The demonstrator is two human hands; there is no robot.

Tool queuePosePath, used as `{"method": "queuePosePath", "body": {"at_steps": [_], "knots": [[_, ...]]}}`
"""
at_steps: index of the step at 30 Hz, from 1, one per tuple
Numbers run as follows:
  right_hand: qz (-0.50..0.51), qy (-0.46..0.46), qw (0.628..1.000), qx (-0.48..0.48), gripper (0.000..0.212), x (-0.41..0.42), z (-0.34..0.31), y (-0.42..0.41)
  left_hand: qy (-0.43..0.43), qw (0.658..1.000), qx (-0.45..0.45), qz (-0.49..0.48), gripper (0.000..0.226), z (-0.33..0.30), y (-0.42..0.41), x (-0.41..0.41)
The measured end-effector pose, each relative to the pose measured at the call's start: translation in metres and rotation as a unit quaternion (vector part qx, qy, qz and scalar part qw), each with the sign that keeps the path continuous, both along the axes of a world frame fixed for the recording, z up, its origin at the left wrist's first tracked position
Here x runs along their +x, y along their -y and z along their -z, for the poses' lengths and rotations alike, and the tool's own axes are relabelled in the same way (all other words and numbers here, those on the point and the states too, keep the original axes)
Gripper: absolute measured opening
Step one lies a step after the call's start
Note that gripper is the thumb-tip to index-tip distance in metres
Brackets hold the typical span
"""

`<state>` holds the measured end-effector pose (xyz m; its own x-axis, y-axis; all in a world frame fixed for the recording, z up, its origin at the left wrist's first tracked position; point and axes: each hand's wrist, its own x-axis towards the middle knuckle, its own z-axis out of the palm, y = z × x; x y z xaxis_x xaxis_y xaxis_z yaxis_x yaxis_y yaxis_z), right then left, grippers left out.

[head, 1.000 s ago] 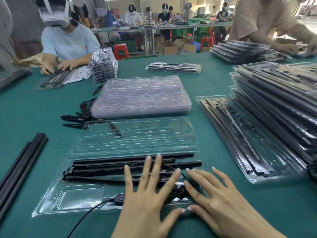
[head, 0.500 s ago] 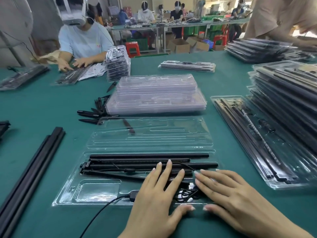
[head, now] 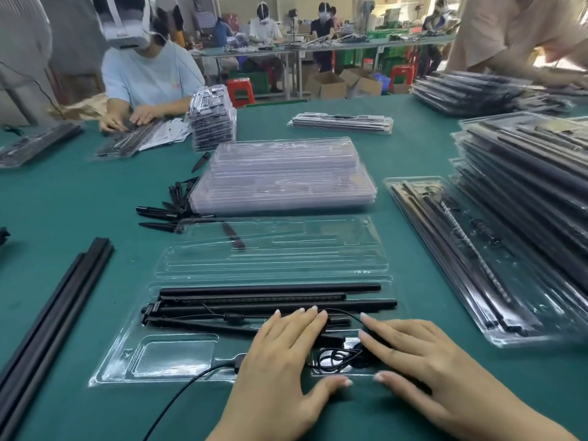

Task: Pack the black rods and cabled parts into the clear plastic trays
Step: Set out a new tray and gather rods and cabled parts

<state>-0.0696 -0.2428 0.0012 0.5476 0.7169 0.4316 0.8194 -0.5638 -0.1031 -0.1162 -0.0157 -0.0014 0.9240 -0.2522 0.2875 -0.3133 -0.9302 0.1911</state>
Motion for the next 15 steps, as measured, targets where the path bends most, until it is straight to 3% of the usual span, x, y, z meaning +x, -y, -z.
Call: {"method": "queuePosePath", "body": {"at_steps": [2, 7, 11, 15], "knots": [[0.005, -0.021, 1.000, 0.008, 0.049, 0.002, -0.004, 0.000, -0.001, 1.000, 0.017, -0.002, 0.067, -0.001, 0.000, 0.000], [0.011, 0.053, 0.998, 0.031, 0.034, 0.008, 0.001, -0.010, 0.007, 0.999, 0.048, 0.000, 0.065, 0.002, 0.003, 0.000], [0.010, 0.072, 0.997, 0.037, 0.035, 0.007, 0.007, -0.016, 0.005, 0.998, -0.038, -0.047, 0.050, -0.003, 0.015, 0.004], [0.006, 0.062, 0.997, 0.047, 0.035, 0.007, 0.008, -0.014, 0.000, 0.995, -0.015, -0.095, 0.045, -0.004, 0.025, 0.007]]}}
